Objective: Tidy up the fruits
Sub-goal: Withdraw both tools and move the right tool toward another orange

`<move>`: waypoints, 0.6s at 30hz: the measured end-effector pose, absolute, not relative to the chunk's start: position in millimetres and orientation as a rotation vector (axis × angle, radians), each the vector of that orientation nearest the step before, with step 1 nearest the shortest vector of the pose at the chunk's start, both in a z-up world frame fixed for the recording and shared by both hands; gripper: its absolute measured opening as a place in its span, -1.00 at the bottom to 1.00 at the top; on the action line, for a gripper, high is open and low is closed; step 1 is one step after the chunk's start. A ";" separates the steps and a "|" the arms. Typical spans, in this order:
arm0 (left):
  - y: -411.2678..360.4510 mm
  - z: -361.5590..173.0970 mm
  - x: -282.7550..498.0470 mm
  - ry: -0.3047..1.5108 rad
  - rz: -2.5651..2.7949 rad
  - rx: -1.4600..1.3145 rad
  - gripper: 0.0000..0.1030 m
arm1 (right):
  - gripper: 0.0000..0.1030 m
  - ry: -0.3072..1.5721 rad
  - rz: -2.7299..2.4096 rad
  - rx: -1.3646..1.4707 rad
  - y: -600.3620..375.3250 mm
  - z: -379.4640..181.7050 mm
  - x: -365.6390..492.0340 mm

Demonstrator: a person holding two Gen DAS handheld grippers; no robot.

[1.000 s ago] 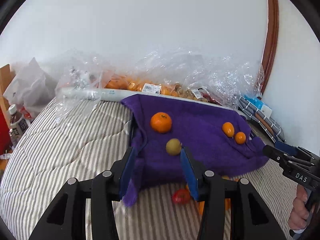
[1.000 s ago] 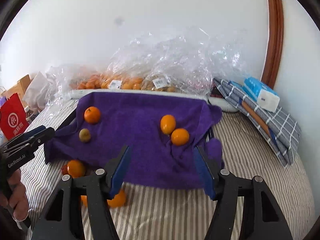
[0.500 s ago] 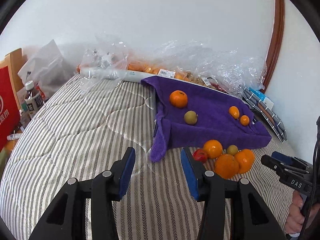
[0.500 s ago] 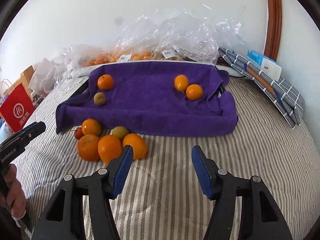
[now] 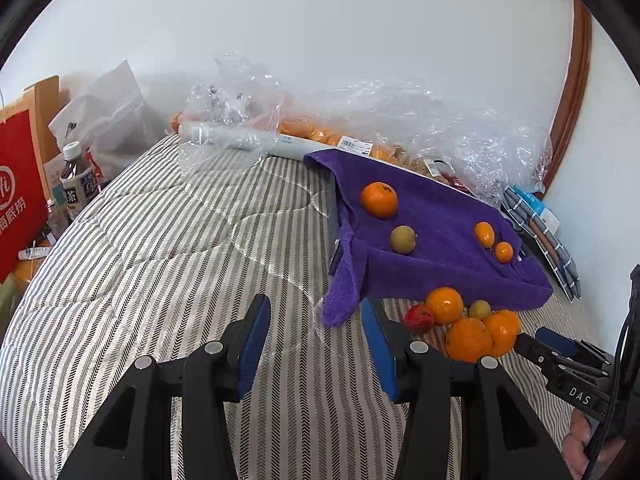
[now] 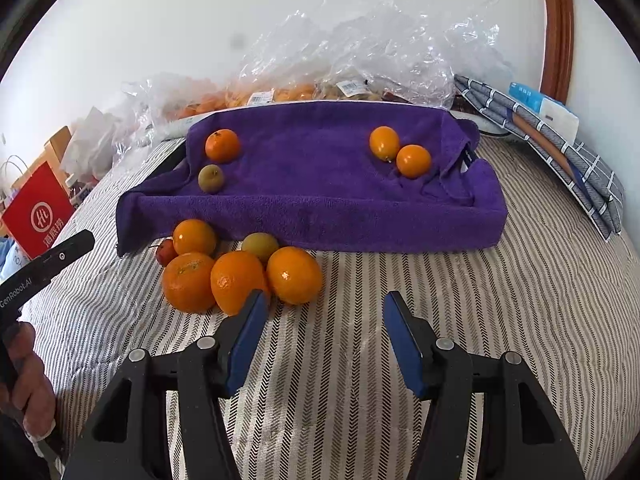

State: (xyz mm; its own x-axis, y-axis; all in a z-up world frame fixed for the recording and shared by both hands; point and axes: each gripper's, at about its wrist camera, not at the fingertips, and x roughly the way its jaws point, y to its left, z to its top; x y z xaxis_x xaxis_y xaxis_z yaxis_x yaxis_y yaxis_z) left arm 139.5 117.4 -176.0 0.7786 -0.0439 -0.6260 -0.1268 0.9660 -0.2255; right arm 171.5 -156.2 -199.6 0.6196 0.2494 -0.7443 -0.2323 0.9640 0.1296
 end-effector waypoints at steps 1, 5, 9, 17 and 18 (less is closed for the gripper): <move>118.9 -176.3 139.9 0.680 0.047 -0.270 -0.12 | 0.16 0.857 0.278 0.020 -155.9 -199.1 171.8; 122.5 -177.2 140.2 0.681 0.052 -0.287 -0.12 | 0.13 0.858 0.288 0.034 -156.6 -198.6 173.6; 122.0 -178.1 140.6 0.686 0.054 -0.283 -0.12 | 0.03 0.856 0.279 0.031 -156.2 -200.5 178.5; 120.9 -179.4 141.2 0.691 0.055 -0.271 -0.12 | -0.13 0.882 0.314 -0.020 -142.0 -206.0 196.6; 120.6 -179.5 141.2 0.692 0.054 -0.271 -0.12 | -0.13 0.880 0.316 -0.020 -140.6 -206.1 198.9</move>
State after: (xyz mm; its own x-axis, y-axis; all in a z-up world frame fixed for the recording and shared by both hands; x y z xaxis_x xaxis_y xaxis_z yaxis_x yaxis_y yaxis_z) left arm 141.2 120.6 -179.5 0.7701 -0.0397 -0.6367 -0.1389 0.9637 -0.2282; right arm 198.9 -140.6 -206.1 0.5941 0.2639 -0.7599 -0.2800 0.9534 0.1122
